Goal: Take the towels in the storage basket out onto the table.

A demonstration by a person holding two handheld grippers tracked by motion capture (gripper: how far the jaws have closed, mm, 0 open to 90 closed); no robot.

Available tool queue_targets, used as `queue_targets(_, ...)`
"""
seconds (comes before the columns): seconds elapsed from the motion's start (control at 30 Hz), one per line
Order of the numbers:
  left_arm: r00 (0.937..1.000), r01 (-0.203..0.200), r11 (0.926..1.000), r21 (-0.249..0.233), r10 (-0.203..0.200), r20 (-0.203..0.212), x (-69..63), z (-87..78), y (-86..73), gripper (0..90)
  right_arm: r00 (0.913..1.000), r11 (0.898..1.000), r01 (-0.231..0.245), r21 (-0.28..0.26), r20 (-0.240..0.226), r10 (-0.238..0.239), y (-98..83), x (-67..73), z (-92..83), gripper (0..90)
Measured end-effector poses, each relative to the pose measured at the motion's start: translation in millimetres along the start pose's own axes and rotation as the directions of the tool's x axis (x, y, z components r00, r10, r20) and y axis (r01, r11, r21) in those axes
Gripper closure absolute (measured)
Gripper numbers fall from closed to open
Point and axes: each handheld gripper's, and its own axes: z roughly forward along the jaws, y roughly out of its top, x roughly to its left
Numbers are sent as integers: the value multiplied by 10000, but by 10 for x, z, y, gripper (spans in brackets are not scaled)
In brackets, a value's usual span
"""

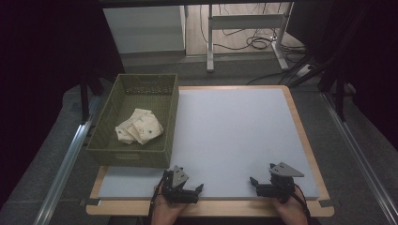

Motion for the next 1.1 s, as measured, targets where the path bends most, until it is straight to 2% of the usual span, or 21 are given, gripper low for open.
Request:
queue_targets(0.6,9999,-58,10000,46,57,83,5,14,20,32,10000,10000,10,15,5,-10,1,-3,0,44)
queue_targets(0.7,9996,-119,9995,276,111,266,4,6,68,39,10000,10000,10,16,4,-10,1,-3,0,44)
queue_targets(0.93,9977,-506,9985,215,496,465,-11,-28,216,45,10000,10000,11,18,4,-11,1,-3,0,44)
queue_targets(1.1,9959,-551,9979,337,525,731,12,-25,309,51,10000,10000,13,15,-7,-13,1,-5,0,44)
